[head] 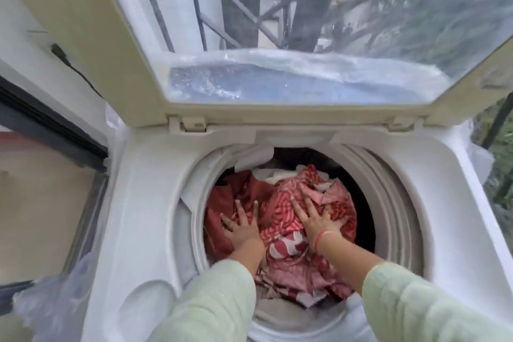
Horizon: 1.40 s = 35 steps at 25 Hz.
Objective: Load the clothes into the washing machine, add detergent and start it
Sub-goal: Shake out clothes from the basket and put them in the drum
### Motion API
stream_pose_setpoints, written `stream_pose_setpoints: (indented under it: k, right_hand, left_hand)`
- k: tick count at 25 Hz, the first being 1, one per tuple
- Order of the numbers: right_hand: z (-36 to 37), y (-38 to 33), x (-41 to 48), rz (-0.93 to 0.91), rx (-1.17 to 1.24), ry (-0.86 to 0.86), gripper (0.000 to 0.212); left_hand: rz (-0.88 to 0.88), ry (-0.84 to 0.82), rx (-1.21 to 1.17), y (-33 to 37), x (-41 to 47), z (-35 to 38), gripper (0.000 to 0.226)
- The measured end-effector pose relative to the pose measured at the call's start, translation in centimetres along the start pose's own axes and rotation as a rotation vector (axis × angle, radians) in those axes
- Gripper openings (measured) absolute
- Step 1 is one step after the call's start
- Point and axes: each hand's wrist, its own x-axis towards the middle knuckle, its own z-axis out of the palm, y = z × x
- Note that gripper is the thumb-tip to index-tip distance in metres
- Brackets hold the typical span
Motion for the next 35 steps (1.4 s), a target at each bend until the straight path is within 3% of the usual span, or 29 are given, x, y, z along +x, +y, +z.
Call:
stream_pose_setpoints:
  k: [5, 8, 10, 12, 14, 16, 19, 21, 26, 29, 35]
  right_hand:
    - [0.4, 0.0, 2.5, 0.011, 0.049, -0.045, 0.115]
    - [-1.4, 0.6, 0.6, -0.047, 0.064, -0.138, 0.12]
    - [-4.0, 1.4, -2.1, -0.146, 0.057, -0.187, 0.12]
    - [-7.5, 2.1, -6.8, -0.261, 0.085, -0.084, 0.097]
    - [-10.0, 2.6, -11.6, -0.321, 0.235, 0.166, 0.067]
    - [-11.6, 1.5, -16.4, -0.379, 0.457, 0.415, 0.056]
    - [-12.7, -4.2, -23.0, -0.507, 0.681, 0.668, 0.045]
    - [-12.5, -10.3, -26.2, -0.623, 0.751, 0.677, 0.042]
    - [-9.5, -27.9, -29.8, -0.783, 0.771, 0.442, 0.039]
    - [-6.7, -36.8, -28.8, -0.812, 0.574, 0.401, 0.04]
    - [1.0, -47.4, -19.1, -0.631, 0.435, 0.139, 0.039]
  left_hand:
    - [0.063, -0.176, 0.123, 0.2, 1.5, -0.8, 0.155]
    - [0.147, -0.41, 0.132, -0.9, -0.3, -4.3, 0.144]
    - [0.257, -0.421, 0.094, -2.4, -3.0, -7.9, 0.123]
    - [0.445, -0.211, -0.009, -4.1, -7.3, -11.9, 0.097]
    - [0.594, 0.072, -0.238, -6.6, -12.8, -15.2, 0.076]
    - [0.694, 0.382, -0.454, -11.2, -18.4, -16.7, 0.063]
    - [0.646, 0.853, -0.627, -20.7, -24.5, -15.1, 0.057]
    - [0.498, 0.982, -0.71, -28.0, -26.1, -12.0, 0.057]
    - [0.135, 0.758, -0.788, -46.9, -25.7, -1.8, 0.04]
    - [0.03, 0.528, -0.813, -55.6, -23.5, 4.6, 0.037]
    - [-0.006, 0.212, -0.788, -60.8, -16.2, 12.7, 0.035]
